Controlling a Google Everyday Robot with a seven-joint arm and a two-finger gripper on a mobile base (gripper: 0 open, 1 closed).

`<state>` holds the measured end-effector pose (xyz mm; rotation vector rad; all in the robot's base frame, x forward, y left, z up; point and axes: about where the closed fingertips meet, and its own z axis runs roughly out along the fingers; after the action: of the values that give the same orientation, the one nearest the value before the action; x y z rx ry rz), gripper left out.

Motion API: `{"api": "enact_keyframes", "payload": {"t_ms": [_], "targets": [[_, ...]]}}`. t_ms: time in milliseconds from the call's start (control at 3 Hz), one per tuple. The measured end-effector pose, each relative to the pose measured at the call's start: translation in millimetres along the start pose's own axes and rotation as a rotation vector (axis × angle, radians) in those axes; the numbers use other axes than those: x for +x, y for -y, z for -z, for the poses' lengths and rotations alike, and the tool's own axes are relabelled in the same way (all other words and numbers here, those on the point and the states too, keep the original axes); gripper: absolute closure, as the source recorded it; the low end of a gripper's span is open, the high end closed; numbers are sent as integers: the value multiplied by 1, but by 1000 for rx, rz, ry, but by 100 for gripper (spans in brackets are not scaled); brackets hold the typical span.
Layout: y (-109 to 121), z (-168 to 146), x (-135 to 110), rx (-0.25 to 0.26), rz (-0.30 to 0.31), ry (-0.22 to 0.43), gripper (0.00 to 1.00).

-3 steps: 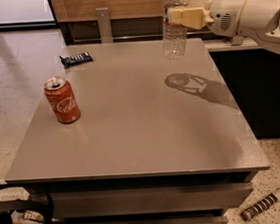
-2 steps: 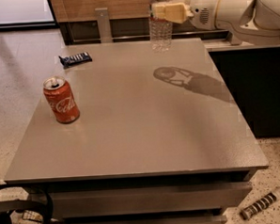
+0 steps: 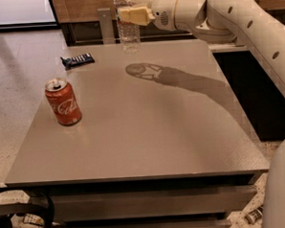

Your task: Move water bottle near rxbar blueberry

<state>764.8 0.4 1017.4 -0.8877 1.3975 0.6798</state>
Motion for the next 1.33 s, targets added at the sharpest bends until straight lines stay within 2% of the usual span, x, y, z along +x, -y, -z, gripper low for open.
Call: {"api": "enact_keyframes", "payload": {"t_ms": [333, 667, 1333], "targets": [[-4, -38, 14, -32, -15, 29, 100], [-4, -38, 14, -32, -15, 29, 100], [1, -69, 34, -43, -51, -50, 100]]}}
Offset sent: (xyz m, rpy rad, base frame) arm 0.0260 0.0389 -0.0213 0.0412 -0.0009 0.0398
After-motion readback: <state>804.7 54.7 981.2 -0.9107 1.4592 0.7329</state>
